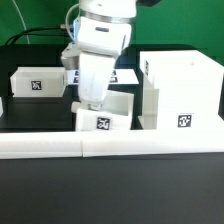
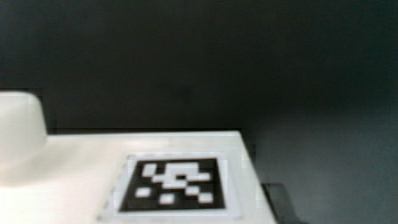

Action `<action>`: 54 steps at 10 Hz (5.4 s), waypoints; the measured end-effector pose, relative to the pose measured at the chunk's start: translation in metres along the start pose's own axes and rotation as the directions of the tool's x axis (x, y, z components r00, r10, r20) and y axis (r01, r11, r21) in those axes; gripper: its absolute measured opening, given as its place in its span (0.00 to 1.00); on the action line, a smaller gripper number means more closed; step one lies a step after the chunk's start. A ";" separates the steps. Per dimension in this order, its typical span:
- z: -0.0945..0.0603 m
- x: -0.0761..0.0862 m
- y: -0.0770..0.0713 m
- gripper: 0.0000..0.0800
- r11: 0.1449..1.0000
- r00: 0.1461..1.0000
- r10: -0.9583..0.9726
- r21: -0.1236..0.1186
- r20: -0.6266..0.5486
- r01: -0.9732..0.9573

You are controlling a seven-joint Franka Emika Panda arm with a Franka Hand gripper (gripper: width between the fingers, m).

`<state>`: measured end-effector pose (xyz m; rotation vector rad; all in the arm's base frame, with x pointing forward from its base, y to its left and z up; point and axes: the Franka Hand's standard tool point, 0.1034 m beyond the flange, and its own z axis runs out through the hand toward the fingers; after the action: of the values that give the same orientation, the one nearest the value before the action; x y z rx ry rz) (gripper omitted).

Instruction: Assemble drawer

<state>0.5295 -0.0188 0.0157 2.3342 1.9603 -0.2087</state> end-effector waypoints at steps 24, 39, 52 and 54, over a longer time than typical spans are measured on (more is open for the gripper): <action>0.005 -0.023 0.010 0.05 0.998 0.991 -0.065 0.005 -0.113 0.066; 0.000 0.002 0.015 0.05 0.994 0.988 -0.104 -0.049 -0.113 0.099; -0.004 0.010 0.022 0.05 0.990 0.985 -0.138 -0.030 -0.105 0.136; -0.002 0.013 0.022 0.05 0.990 0.984 -0.140 -0.025 -0.107 0.138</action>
Offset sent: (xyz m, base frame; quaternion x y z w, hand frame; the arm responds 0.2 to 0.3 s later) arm -0.0001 -0.0052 0.0024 0.0089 -0.0020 -0.0241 0.9997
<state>0.5531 -0.0095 0.0152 2.2439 2.1686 -0.0752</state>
